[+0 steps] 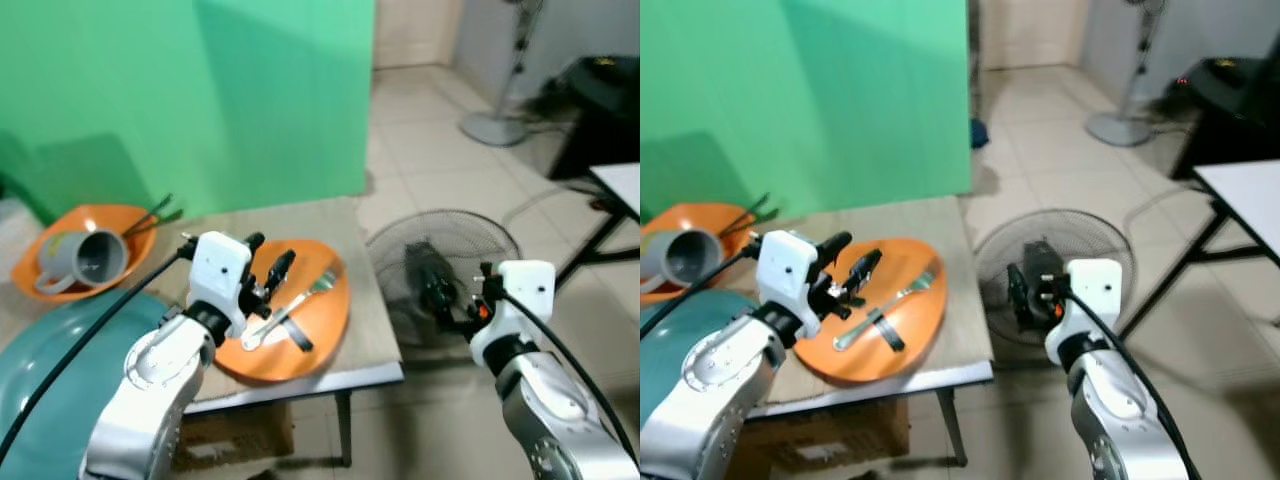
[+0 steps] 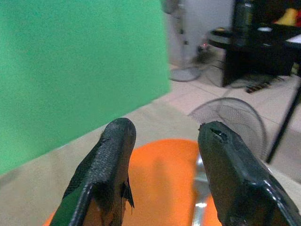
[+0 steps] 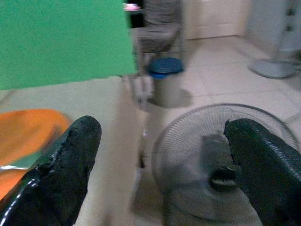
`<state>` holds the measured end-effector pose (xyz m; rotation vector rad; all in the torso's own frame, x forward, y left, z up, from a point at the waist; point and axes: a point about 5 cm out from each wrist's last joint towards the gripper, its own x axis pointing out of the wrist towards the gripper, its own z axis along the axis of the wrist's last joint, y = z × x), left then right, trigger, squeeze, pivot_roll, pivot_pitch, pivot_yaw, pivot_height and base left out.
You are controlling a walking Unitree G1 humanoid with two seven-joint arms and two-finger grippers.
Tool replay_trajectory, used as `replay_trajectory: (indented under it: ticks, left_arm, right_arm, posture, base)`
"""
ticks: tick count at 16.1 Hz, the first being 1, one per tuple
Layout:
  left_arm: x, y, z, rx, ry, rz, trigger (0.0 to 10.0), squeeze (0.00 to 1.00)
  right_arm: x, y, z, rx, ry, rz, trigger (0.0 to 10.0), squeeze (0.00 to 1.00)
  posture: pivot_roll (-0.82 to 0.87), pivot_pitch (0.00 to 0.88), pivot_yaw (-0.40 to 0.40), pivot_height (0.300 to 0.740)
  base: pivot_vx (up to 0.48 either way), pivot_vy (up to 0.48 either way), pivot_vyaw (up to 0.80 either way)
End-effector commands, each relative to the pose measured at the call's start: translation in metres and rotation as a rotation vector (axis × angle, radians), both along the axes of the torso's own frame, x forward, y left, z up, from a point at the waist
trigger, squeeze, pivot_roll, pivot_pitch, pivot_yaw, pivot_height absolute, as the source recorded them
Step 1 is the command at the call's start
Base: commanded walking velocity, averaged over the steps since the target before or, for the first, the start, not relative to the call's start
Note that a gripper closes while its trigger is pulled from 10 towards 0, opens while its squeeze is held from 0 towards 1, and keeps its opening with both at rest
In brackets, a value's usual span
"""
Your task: Setting the table
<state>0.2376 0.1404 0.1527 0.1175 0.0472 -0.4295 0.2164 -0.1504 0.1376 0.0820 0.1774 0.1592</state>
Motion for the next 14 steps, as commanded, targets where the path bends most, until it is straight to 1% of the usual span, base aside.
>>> replay_trajectory:
  ticks: [1,3,5,6,7,8,9,10,11,12,13,14]
  left_arm:
    - [-0.001,0.006,-0.001,-0.005,0.009,0.014,10.0,1.0]
    - [0.0,0.003,-0.002,0.0,0.019,-0.023,10.0,1.0]
    - [0.001,0.0,-0.003,0.003,0.03,-0.06,10.0,1.0]
    - [0.003,-0.003,-0.005,0.029,0.043,-0.104,10.0,1.0]
    - [0.006,-0.005,-0.007,0.067,0.034,-0.145,10.0,1.0]
    - [0.011,-0.005,-0.008,0.105,0.03,-0.165,10.0,1.0]
    - [0.02,-0.005,-0.015,0.134,0.081,-0.228,10.0,1.0]
    - [0.028,-0.003,-0.023,0.15,0.146,-0.276,10.0,0.74]
    - [0.031,-0.002,-0.025,0.152,0.166,-0.286,10.0,0.0]
    - [0.039,0.0,-0.03,0.138,0.215,-0.323,10.0,0.0]
    - [0.045,0.0,-0.034,0.156,0.241,-0.352,10.0,0.0]
    - [0.051,-0.001,-0.035,0.147,0.248,-0.381,10.0,0.0]
  right_arm:
    - [-0.001,0.007,0.003,0.033,-0.009,0.047,10.0,1.0]
    - [0.001,0.006,0.004,0.022,0.006,0.109,10.0,1.0]
    - [0.001,0.002,0.004,0.013,0.014,0.137,10.0,1.0]
    - [0.002,-0.003,0.006,0.001,0.012,0.164,10.0,1.0]
    - [0.003,-0.005,0.008,-0.022,0.003,0.208,10.0,1.0]
    - [0.002,-0.006,0.01,-0.04,0.003,0.263,10.0,1.0]
    - [-0.001,-0.007,0.012,-0.069,0.011,0.369,10.0,1.0]
    - [-0.004,-0.009,0.013,-0.1,0.026,0.449,10.0,1.0]
    - [-0.005,-0.009,0.013,-0.107,0.033,0.468,10.0,1.0]
    - [-0.008,-0.01,0.013,-0.118,0.049,0.512,10.0,1.0]
    - [-0.011,-0.011,0.014,-0.118,0.065,0.552,10.0,1.0]
    - [-0.014,-0.011,0.014,-0.119,0.077,0.584,10.0,0.0]
  posture:
    - [0.11,0.0,0.048,0.74]
    - [0.1,0.0,0.048,0.74]
    - [0.09,0.0,0.048,0.74]
    - [0.09,0.0,0.049,0.74]
    - [0.08,0.0,0.049,0.74]
    - [0.08,0.0,0.05,0.74]
    - [0.07,0.0,0.049,0.74]
    - [0.06,0.0,0.05,0.74]
    - [0.06,0.0,0.048,0.74]
    - [0.05,0.0,0.048,0.74]
    - [0.04,0.0,0.049,0.74]
    - [0.03,0.0,0.051,0.74]
  base:
    - [0.0,0.0,0.0]
    - [0.0,0.0,0.0]
    - [0.0,0.0,0.0]
    - [0.0,0.0,0.0]
    - [0.0,0.0,0.0]
    - [0.0,0.0,0.0]
    - [0.0,0.0,0.0]
    - [0.0,0.0,0.0]
    - [0.0,0.0,0.0]
    - [0.0,0.0,0.0]
    - [0.0,0.0,0.0]
    - [0.0,0.0,0.0]
